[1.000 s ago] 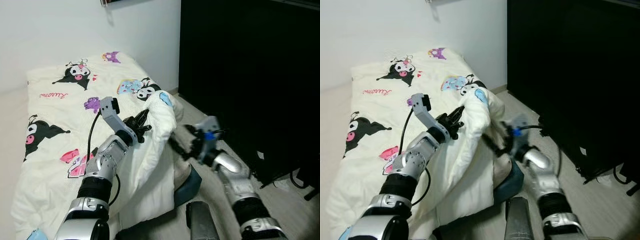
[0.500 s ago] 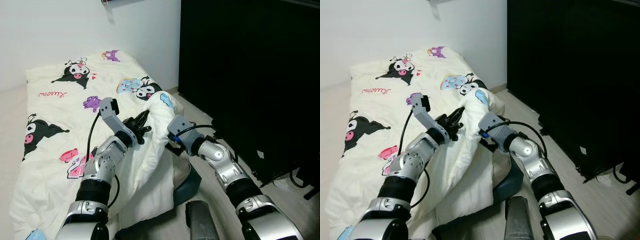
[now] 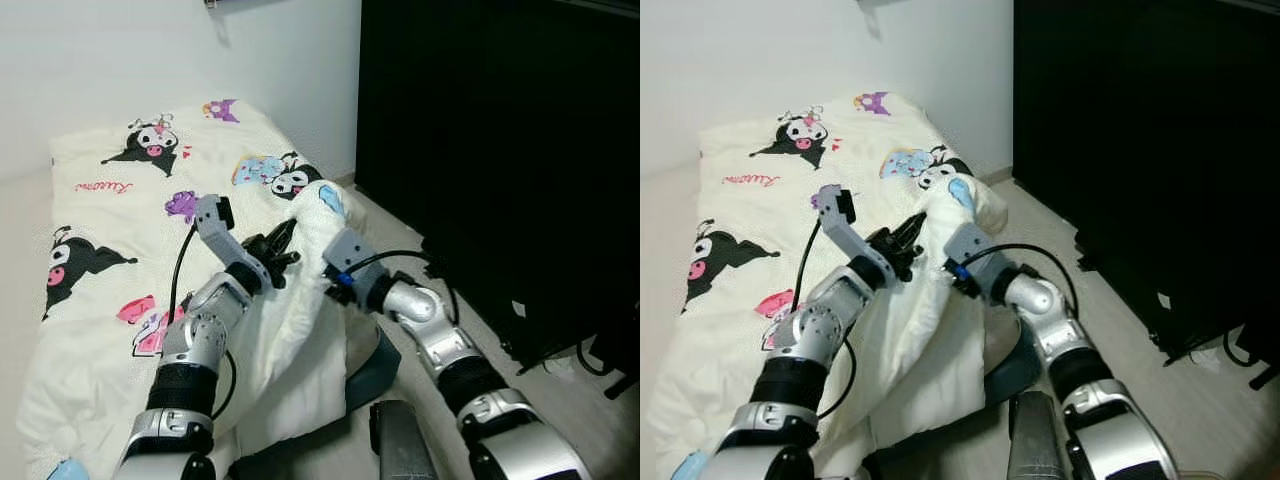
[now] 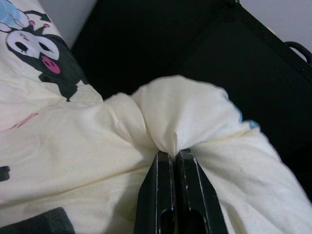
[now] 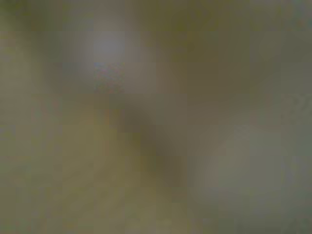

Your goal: Clean up the room

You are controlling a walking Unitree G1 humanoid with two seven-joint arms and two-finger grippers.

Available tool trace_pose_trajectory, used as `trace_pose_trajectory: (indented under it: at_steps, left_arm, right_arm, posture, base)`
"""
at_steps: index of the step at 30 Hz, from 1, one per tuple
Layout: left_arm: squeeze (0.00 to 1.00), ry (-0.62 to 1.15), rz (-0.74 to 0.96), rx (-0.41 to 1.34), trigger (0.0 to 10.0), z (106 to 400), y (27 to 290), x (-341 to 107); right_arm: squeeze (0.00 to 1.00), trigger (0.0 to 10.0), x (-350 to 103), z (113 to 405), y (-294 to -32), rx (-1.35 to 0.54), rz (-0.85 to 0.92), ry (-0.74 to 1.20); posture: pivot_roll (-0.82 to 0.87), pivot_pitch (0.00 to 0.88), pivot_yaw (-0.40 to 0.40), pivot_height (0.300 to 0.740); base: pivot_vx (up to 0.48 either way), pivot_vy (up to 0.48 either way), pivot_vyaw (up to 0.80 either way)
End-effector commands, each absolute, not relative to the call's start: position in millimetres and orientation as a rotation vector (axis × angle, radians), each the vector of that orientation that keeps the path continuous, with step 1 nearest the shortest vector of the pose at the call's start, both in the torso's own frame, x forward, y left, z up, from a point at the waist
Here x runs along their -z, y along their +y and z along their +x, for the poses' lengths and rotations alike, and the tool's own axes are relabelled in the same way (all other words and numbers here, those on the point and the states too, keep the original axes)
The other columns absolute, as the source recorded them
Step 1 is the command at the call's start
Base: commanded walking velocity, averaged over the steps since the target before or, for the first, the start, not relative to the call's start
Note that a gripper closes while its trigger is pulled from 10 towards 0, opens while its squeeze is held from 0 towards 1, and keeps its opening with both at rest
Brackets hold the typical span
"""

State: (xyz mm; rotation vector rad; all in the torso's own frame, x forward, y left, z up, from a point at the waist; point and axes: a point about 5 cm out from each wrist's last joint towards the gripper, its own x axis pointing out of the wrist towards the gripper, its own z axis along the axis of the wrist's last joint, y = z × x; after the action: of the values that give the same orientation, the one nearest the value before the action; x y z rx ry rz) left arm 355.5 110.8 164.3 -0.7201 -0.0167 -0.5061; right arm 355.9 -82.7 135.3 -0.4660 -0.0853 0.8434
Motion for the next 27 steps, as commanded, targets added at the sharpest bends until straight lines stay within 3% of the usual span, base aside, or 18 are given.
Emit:
trace_pose_trajectory:
  at_steps: [1,12,13,15,16,22,27]
  left_arm:
    - [0.00,-0.028,-0.731,0.500,0.0,354,115,-166]
    - [0.00,-0.020,-0.705,0.494,0.1,351,119,-165]
    - [0.00,-0.017,-0.666,0.495,3.9,350,120,-164]
    - [0.00,-0.015,-0.622,0.496,3.9,350,122,-164]
    - [0.00,-0.015,-0.562,0.490,10.0,350,124,-164]
    - [0.00,-0.028,-0.345,0.457,10.0,350,135,-166]
    - [0.00,-0.038,-0.070,0.351,10.0,353,156,-169]
  right_arm:
    - [0.00,0.0,-136,356,-78,-0.861,-0.465,-0.088]
    - [0.00,0.0,-145,363,-100,-0.795,-0.546,-0.096]
    - [0.00,0.0,-145,362,-107,-0.811,-0.573,-0.080]
    - [0.00,0.0,-145,360,-113,-0.830,-0.603,-0.060]
    - [0.00,0.0,-141,354,-122,-0.875,-0.651,-0.009]
    - [0.00,0.0,-134,326,-154,-1.022,-0.772,0.197]
    - [0.00,0.0,-132,294,-189,-1.086,-0.854,0.417]
  posture:
    - [-0.17,0.126,0.059,0.548]
    - [-0.18,0.127,0.054,0.548]
    - [-0.18,0.126,0.054,0.548]
    - [-0.18,0.126,0.054,0.548]
    - [-0.19,0.124,0.050,0.548]
    - [-0.20,0.125,0.047,0.548]
    - [-0.22,0.119,0.041,0.548]
  base:
    - [0.000,0.000,0.00]
    - [0.000,0.000,0.00]
    - [0.000,0.000,0.00]
    - [0.000,0.000,0.00]
    - [0.000,0.000,0.00]
    - [0.000,0.000,0.00]
    - [0.000,0.000,0.00]
